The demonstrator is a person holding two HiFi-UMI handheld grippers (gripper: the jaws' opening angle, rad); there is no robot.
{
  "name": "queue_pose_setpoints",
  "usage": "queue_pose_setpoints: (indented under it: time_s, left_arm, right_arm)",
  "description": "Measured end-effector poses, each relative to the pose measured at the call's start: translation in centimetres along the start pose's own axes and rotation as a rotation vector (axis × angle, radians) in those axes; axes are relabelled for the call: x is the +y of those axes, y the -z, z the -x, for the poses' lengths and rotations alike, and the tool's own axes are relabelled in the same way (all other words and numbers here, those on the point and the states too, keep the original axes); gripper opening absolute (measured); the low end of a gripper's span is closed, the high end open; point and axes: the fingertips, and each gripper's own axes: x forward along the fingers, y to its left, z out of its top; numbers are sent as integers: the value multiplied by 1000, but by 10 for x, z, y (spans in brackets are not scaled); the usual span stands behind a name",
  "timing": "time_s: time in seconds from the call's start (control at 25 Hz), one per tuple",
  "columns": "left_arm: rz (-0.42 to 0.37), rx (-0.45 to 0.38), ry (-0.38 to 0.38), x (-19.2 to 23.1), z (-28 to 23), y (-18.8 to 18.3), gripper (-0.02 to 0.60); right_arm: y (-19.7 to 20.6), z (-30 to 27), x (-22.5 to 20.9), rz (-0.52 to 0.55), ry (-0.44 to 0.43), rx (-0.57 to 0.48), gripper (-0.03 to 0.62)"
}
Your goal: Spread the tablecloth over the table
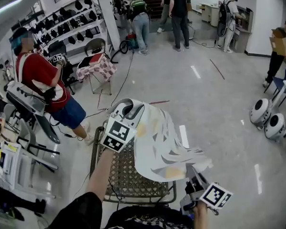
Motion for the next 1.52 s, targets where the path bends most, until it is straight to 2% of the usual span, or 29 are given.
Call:
queue_pose_setpoints:
  time_s: [0.08,0.2,0.36,0.44,0.6,0.76,0.84,0.96,1.08,1.2,1.32,1.4,1.52]
  left_arm:
    - [-5,78,-24,15,15,35,49]
    - [64,135,-50,32,40,84,44]
    - [206,117,-46,56,69,138,37]
    - [268,101,-36,73,82,163,37]
    - [376,82,-29,120,121,214,34]
    - [343,59,-53,175,186,271,35]
    - [317,56,-66,196,211,293,35]
    - [324,83,-101,211,246,331,41]
    - [392,145,-143,204,288,387,43]
    - [565,194,-171,181,327,438,43]
    - [714,247,-143,136,351,475,43]
    - [751,285,-108,103,357,490,41]
    - [709,341,-68,76,356,508,37]
  right_arm:
    - [27,-18,5,8,17,79,28]
    - [60,-37,16,-2,11,133,29]
    - [95,-47,27,-35,54,107,28]
    - [108,-52,38,-8,92,78,26]
    - [150,-71,83,-11,103,27,25]
    - [222,-93,124,-14,88,-4,23]
    - [251,-97,133,-47,100,3,23]
    - [283,-98,134,-60,144,45,23]
    - [304,-94,134,-52,169,70,20]
    - [315,-85,130,-93,183,73,18]
    - [326,-66,114,-91,246,91,18]
    - [333,-54,99,-88,290,98,17]
    - [347,-47,83,-109,340,88,17]
